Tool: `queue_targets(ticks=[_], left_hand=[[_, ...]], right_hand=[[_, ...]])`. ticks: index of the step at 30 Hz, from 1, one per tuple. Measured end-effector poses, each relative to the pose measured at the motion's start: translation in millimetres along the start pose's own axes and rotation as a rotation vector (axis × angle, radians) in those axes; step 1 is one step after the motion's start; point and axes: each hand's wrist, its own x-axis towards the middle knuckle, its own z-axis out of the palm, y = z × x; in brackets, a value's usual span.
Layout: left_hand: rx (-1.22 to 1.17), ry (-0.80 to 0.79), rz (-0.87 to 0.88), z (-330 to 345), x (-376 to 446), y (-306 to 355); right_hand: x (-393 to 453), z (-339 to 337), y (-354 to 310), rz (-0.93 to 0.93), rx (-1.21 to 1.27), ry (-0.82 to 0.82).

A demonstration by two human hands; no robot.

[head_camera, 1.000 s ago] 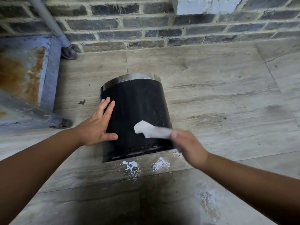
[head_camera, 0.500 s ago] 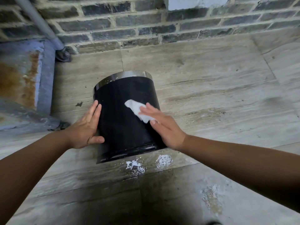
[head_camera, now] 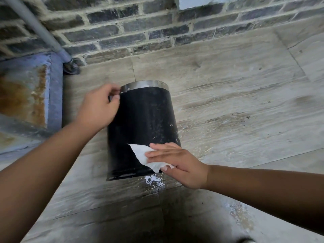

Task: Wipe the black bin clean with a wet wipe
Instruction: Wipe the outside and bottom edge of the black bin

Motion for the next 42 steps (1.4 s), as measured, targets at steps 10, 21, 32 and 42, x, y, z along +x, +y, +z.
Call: queue_targets(ticks=[10,21,32,42], left_hand=[[0.59,-0.49,-0.022,81,59,89],[0.443,-0.43,-0.077,-3,65,23],[-0.204,-0.291,-0.159,18,62,8],[-0.308,-0.083,-0.215,18,31,0]], right_hand=[[7,-15,-5,0.113,0.106,0.039],[29,-83,3,0.246,1.033,0.593],[81,-59,-22,0.019,0.224,0.243],[110,-39,-6,-0.119,-0.249,0.093]])
